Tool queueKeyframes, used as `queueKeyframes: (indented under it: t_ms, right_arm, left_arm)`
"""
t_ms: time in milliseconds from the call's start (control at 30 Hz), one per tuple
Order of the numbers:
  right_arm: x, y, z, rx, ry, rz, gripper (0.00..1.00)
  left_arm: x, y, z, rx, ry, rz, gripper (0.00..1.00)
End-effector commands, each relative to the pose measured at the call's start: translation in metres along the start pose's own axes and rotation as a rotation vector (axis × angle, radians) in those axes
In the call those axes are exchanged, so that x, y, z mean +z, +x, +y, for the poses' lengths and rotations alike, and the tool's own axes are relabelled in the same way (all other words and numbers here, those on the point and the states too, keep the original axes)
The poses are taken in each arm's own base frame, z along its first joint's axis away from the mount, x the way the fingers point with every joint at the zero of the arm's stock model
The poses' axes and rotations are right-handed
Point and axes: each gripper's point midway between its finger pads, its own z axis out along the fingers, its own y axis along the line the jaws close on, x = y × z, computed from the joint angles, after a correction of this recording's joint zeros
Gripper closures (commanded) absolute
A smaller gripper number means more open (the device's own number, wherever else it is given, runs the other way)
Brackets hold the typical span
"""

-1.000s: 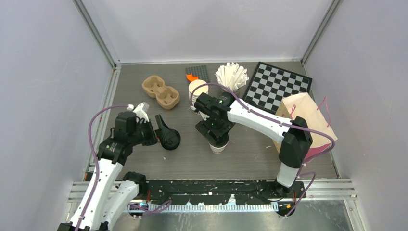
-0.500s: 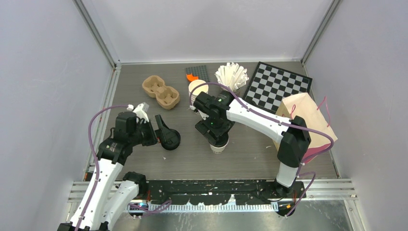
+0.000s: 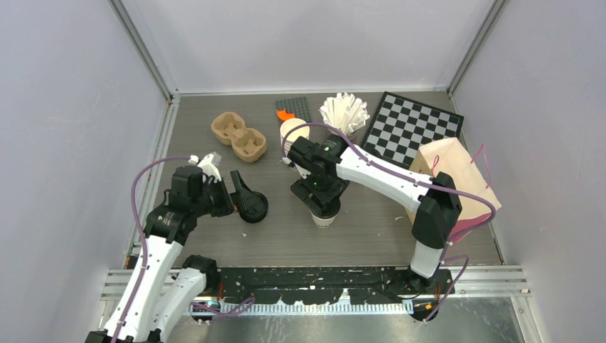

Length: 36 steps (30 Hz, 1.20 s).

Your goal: Pack the takeout coffee

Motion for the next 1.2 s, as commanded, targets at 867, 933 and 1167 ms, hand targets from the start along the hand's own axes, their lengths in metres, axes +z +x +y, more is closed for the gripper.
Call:
queueKeyframes:
  t_ms: [867,933,1167]
  right_arm:
    - [0.022,0.004,0.000,-0.028,0.007,0.007,0.09]
    - [0.017,0.001,0.000,-0.028,0.007,-0.012,0.07]
    - [0.005,-0.003,-0.003,-0.029,0.017,-0.043,0.06]
  left_arm:
    - [-0.005,-0.010,-0.006,0.025,0.008,-0.038,0.00]
    - [-0.005,-0.010,-0.006,0.025,0.007,-0.039,0.00]
    - [-0.005,-0.010,-0.005,0.023,0.004,-0.037,0.00]
